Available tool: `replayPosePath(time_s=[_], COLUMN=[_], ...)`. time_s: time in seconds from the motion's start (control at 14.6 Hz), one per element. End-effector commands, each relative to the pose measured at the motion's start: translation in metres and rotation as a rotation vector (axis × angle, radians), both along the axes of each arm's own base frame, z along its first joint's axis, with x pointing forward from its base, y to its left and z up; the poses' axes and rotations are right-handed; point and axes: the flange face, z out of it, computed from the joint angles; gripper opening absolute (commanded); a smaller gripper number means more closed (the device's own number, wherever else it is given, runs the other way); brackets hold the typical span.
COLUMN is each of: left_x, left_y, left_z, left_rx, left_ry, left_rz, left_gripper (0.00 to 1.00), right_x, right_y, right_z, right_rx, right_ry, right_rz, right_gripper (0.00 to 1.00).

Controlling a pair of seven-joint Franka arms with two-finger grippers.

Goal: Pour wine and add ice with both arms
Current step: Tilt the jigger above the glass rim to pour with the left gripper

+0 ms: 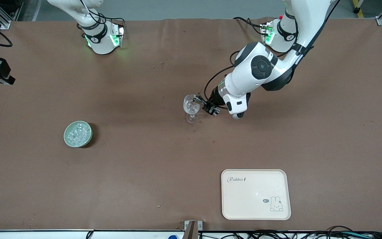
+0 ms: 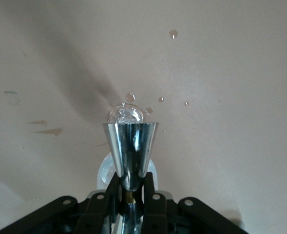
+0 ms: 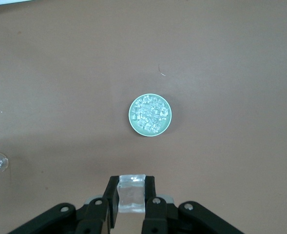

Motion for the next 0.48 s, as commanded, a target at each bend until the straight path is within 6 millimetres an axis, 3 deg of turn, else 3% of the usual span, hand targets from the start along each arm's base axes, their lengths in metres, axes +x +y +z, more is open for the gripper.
replayPosePath(time_s=[0.0,0.21,0.41], left_x=[0.002,0.012,0.033], left_y=[-0.001,0.011,0.049], left_z=[0.008,0.013,0.013], left_rx=[-0.011,-0.087,-0.195], left_ry=[0.004,0.058,0.120], left_rz=[0.023,0.080,0.095], left_gripper=[0.01,0.01,0.01], right_x=[0.003,0.003,0.003], right_y=[0.000,0.001,0.004], right_z=[0.004,0.004,0.004], right_rx=[0.011,0.011,0.013], right_ry=[-0.001,-0.001,0.001], right_rz=[0.003,0.001,0.004], right_gripper=[0.01,0.01,0.01])
